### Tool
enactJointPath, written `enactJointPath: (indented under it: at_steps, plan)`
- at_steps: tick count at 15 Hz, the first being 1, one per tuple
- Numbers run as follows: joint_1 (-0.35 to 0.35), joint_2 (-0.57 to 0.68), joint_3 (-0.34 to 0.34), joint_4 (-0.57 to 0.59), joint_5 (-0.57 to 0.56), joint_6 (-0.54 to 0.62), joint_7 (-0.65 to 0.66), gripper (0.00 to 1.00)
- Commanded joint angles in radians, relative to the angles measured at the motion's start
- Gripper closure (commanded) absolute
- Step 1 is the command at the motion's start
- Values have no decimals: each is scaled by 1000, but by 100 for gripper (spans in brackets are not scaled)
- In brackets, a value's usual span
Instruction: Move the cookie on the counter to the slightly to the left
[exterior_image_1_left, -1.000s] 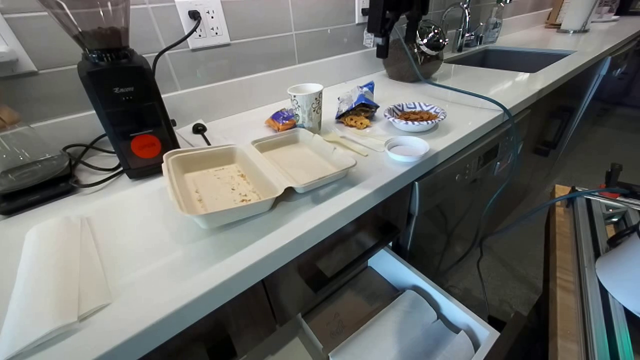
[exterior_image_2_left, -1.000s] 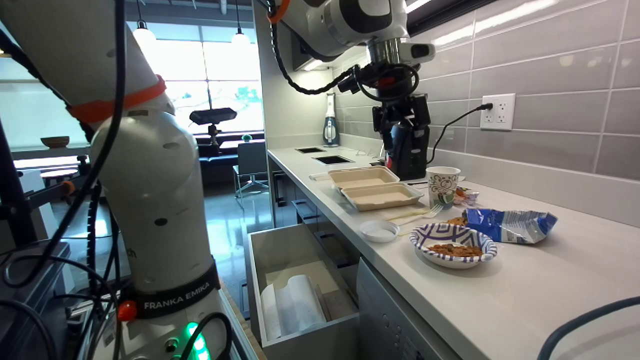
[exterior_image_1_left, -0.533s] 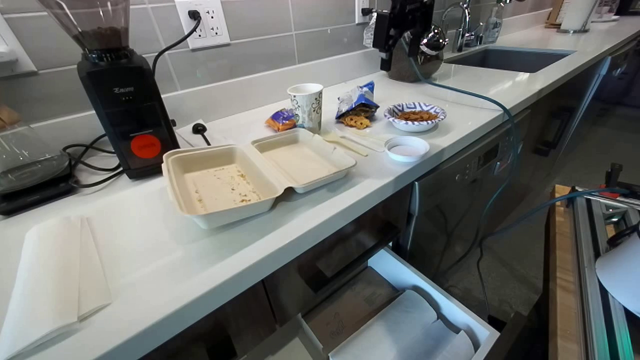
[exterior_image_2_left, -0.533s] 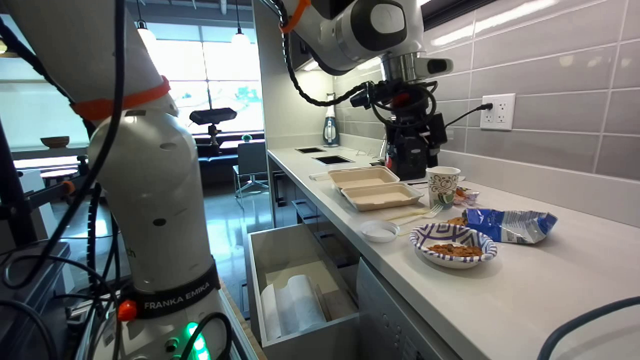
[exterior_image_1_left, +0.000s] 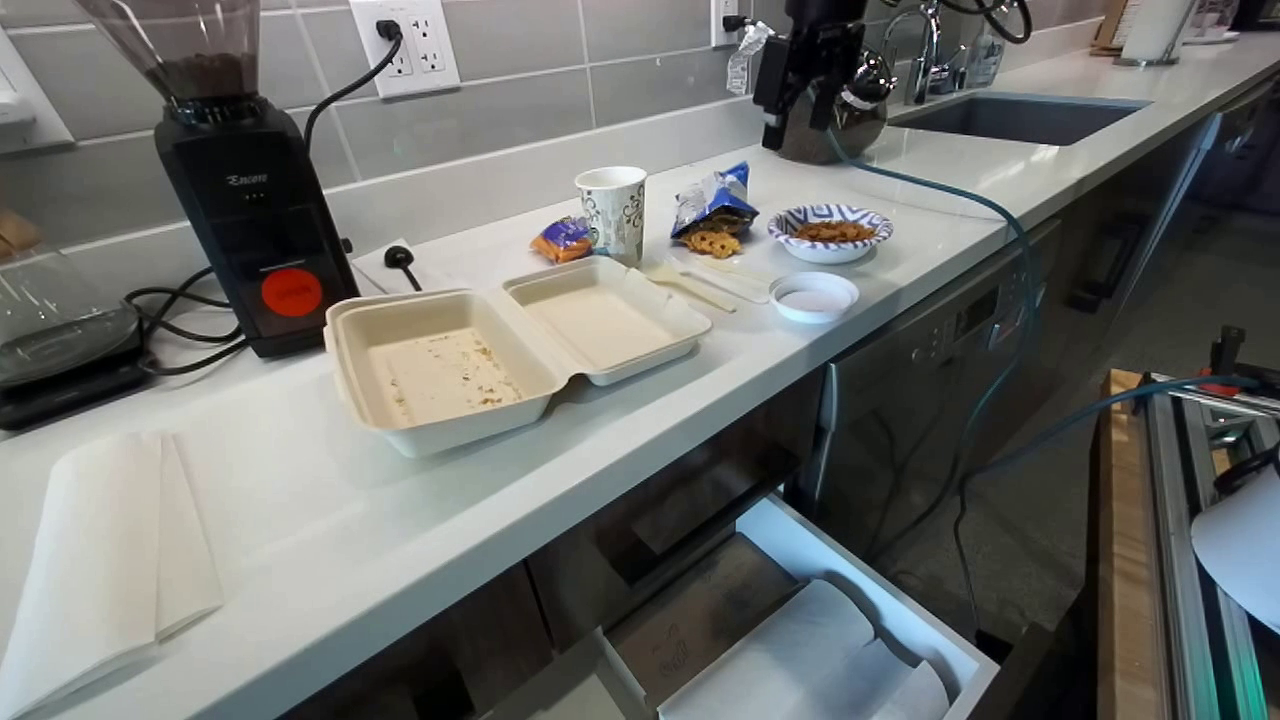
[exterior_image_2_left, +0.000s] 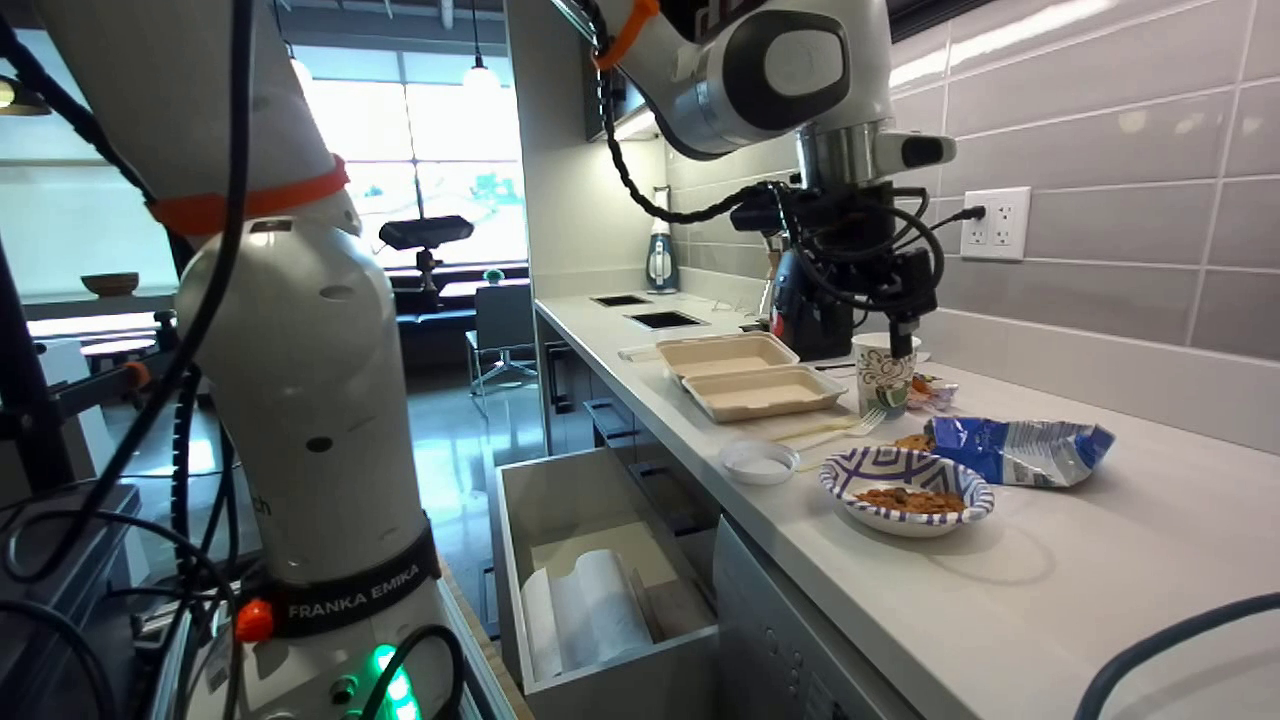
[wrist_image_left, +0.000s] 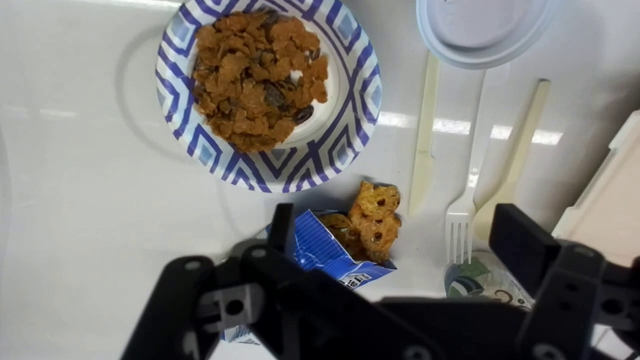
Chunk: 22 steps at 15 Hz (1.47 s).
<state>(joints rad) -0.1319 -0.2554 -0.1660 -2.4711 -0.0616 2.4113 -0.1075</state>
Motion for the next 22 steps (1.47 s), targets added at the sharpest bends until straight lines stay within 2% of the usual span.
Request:
enactJointPath:
  at_steps: [1, 5, 10, 14, 22]
  plan:
    - [36, 45, -62, 8, 161, 22, -199, 0]
    - [45, 102, -87, 48, 284, -28, -359, 0]
    - [39, 190, -72, 111, 349, -42, -453, 0]
    - [27, 256, -33, 155, 286, -46, -393, 0]
    - [9, 369, 10, 219, 253, -51, -332, 0]
